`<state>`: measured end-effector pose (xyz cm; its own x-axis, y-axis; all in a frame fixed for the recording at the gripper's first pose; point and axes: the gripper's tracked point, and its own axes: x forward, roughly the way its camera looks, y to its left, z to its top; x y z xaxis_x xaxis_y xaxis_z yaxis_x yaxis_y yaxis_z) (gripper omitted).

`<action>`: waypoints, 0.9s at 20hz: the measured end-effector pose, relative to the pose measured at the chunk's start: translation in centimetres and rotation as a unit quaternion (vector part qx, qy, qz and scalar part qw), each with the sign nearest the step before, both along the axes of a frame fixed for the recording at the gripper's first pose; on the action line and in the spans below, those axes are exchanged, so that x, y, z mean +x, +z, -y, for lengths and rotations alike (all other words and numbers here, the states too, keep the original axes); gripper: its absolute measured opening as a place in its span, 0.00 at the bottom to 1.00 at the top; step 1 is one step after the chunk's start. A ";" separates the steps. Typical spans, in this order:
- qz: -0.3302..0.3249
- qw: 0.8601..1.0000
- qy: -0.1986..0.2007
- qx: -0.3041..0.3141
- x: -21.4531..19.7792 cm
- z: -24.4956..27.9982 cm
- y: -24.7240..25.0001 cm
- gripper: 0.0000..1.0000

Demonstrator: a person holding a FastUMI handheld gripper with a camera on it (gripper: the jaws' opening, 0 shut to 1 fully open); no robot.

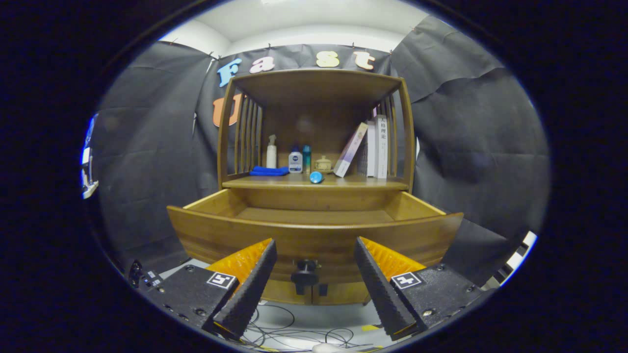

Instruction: Pull open the drawer, take out the items inside it, and place them on the countertop above the cabinet.

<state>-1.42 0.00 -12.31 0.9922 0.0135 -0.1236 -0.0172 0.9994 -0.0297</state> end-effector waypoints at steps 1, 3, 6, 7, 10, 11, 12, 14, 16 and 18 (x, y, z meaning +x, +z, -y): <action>-0.004 1.000 0.000 -0.007 0.0 0.1 -0.8 1.00; -0.014 1.000 -0.001 -0.003 0.8 0.1 -1.9 1.00; -0.024 0.999 -0.002 0.021 1.7 0.4 -2.7 1.00; -0.026 0.999 -0.004 0.021 2.2 0.6 -2.9 1.00; -0.028 0.999 -0.011 0.012 3.4 0.9 -3.4 1.00; -0.030 0.999 -0.010 0.011 3.8 0.7 -3.6 1.00; -0.031 0.999 -0.011 0.011 4.2 0.6 -3.8 1.00; -0.034 0.999 -0.012 0.017 4.8 0.3 -4.3 1.00; -0.037 0.999 -0.013 0.021 5.3 0.0 -4.8 1.00; -0.040 0.999 -0.017 0.028 6.0 -0.1 -5.2 1.00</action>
